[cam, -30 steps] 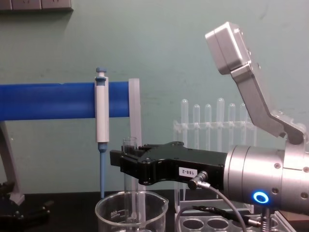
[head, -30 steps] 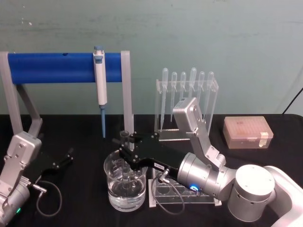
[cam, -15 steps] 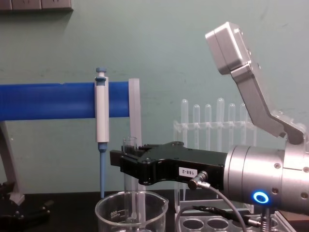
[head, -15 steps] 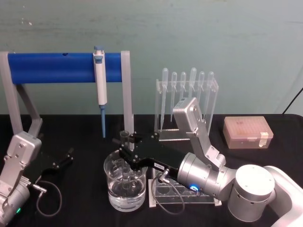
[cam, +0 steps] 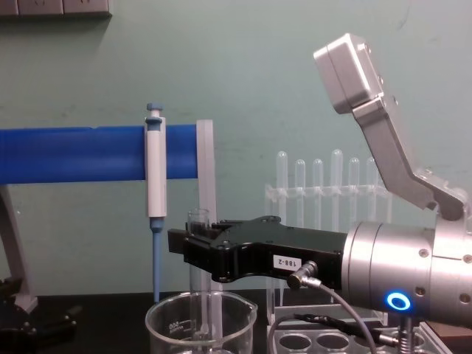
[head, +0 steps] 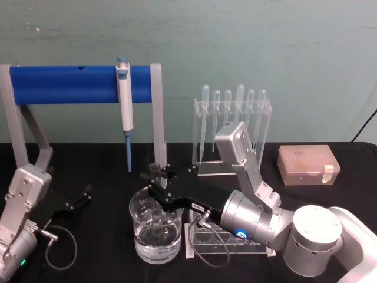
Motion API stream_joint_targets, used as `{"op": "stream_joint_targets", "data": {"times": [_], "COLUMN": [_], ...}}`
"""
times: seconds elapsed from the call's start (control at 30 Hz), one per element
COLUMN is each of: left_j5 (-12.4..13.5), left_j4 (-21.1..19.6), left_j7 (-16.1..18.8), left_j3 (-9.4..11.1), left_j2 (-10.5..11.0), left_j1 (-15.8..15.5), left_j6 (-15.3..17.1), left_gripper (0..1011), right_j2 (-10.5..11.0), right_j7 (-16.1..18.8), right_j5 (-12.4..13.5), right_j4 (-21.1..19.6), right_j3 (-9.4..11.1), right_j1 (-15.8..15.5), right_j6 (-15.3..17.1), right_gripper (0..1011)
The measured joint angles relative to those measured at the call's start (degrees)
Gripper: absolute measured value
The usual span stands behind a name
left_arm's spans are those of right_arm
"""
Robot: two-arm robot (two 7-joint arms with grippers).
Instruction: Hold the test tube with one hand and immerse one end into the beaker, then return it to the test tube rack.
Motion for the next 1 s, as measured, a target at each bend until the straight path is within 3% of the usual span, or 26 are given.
{"op": "stream_joint_targets", "data": {"times": [1.0], "left_j5": [0.0], "left_j4": [0.0], "left_j7": [0.0], "left_j3": [0.0], "left_j2": [0.0], "left_j1": [0.0], "left_j6": [0.0], "left_gripper": [1000], "right_j2": [0.0], "right_j7": [0.0], "right_j5": [0.0], "right_j4": [0.0], "right_j3": [0.0], "right_j1": [0.0], "right_j6": [0.0], "right_gripper": [224]}}
